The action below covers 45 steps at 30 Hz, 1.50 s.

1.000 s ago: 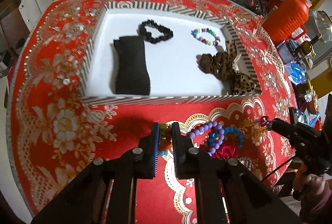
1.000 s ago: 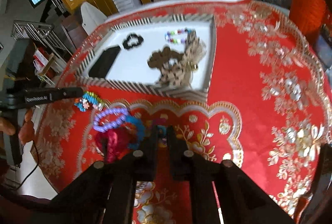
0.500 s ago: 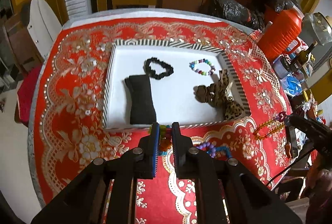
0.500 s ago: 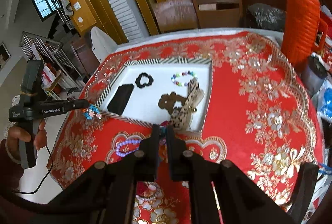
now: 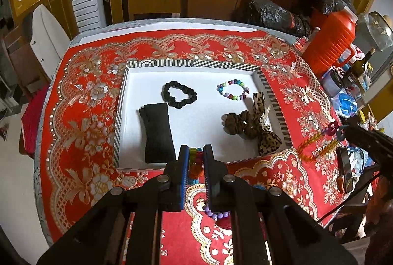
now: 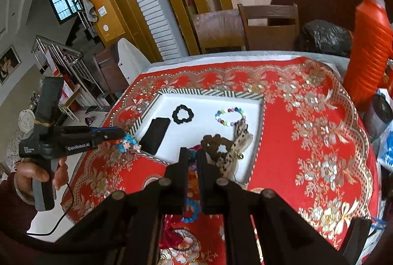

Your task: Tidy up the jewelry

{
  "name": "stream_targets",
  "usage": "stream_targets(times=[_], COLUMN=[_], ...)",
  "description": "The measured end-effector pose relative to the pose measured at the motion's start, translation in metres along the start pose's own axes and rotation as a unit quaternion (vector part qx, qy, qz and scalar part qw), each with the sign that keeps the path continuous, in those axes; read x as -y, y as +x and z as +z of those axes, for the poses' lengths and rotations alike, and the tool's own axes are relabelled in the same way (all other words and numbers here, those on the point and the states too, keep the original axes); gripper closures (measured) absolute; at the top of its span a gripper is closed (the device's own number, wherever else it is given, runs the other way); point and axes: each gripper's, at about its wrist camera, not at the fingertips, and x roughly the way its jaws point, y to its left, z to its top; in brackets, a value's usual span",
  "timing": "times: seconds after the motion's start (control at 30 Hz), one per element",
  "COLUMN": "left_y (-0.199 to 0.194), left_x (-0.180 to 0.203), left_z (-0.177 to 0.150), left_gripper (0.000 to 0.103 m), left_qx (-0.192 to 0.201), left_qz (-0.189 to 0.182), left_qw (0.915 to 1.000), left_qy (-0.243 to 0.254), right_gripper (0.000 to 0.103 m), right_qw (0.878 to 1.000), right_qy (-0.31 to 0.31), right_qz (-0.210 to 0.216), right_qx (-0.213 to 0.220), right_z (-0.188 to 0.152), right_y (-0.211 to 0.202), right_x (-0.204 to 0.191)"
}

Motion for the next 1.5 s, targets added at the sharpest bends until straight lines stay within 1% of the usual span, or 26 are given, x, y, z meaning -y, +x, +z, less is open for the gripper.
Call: stream_targets(times=[0.5,0.77,0.93,1.3,1.5], left_y=[0.019,0.031,0.041,0.078,0.104], left_x=[0.008,0.010,0.011,0.010,0.008], left_z=[0.007,0.012,0.015,0.025,0.028], left_gripper=[0.103,0.103,0.103,0.103,0.103], left_qx=[-0.010,-0.018,-0.024,-0.046,-0.061], left_qz=[0.019,0.019,0.014,-0.010,-0.024], left_qw=[0.9996,0.9995,0.9994,0.9989,0.9976], left_qy=[0.016,0.020,0.019,0.002,-0.019], right_gripper=[0.096,0.096,0.096,0.096,0.096], right_qw=[1.000,1.000,1.000,0.999,0.998], right_qy=[-0.005,-0.002,-0.003,0.003,0.002], right_qz=[0.004,0.006,0.006,0.005,0.019], right_qx=[-0.006,-0.006,-0.010,-0.032,-0.053], right_z=[0.017,0.024,0.036,0.055,0.064], right_y=[0.019,0.025,0.036,0.077,0.118], right_x=[-0.001,0.001,0.005,0.018,0.015])
